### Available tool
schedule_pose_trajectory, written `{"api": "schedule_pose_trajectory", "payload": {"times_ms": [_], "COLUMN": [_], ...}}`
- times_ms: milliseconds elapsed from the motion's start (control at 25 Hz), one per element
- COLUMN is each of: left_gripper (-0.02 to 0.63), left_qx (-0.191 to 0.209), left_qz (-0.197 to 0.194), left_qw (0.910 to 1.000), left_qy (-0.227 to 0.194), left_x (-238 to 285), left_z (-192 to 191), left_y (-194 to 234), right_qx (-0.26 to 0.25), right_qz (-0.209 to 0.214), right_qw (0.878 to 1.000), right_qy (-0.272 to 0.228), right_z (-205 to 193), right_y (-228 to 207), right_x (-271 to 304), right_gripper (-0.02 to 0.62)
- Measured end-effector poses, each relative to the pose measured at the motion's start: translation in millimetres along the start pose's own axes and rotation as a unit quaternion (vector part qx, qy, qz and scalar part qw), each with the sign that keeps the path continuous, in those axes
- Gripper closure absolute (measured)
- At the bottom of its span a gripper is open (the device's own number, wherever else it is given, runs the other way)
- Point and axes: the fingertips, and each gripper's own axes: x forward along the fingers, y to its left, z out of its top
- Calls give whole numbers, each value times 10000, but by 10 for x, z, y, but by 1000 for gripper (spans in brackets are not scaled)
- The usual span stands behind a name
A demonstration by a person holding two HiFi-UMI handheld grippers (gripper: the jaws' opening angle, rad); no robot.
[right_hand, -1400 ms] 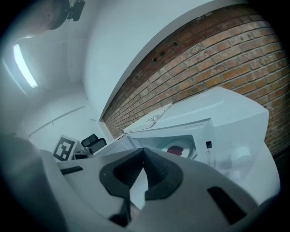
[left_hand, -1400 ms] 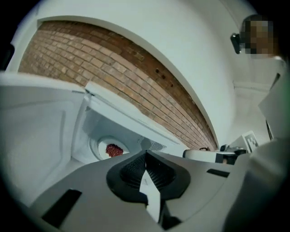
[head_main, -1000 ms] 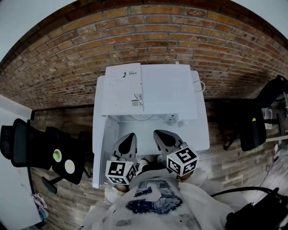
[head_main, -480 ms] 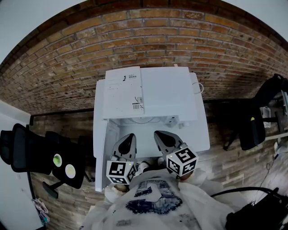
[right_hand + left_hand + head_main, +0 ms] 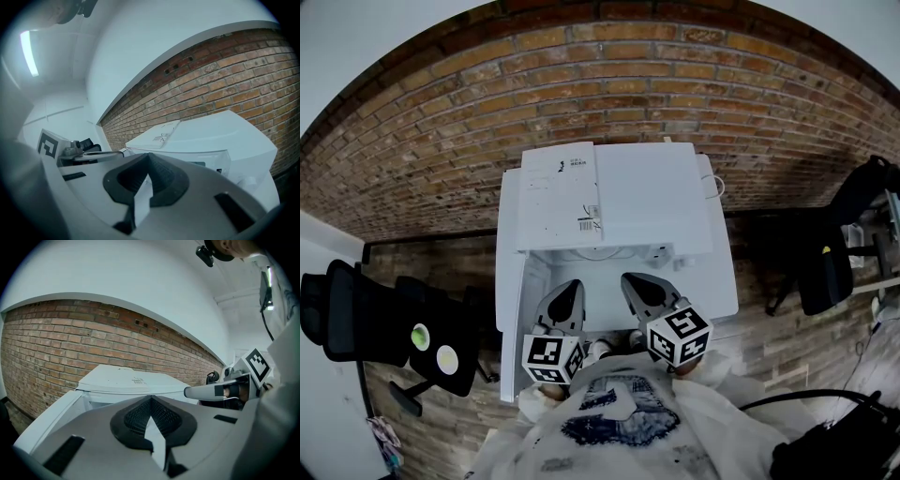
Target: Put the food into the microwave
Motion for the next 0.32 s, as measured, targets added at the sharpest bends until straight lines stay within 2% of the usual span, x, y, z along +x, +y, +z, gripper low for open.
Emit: {"api": "schedule_pose_trajectory", "payload": {"times_ms": [320], "left_gripper": [598], "left_qx": [20], "left_qz": [-16], "left_qw": [10000], "left_qy": [14], "left_x": [-14], "left_z": [4], "left_y": [-18], "right_qx": [5], "right_qz": [-11], "right_qw": [10000], "right_qy": [24], "right_z": [-10], "right_y": [6], "right_x": [-14], "right_gripper": [583]}}
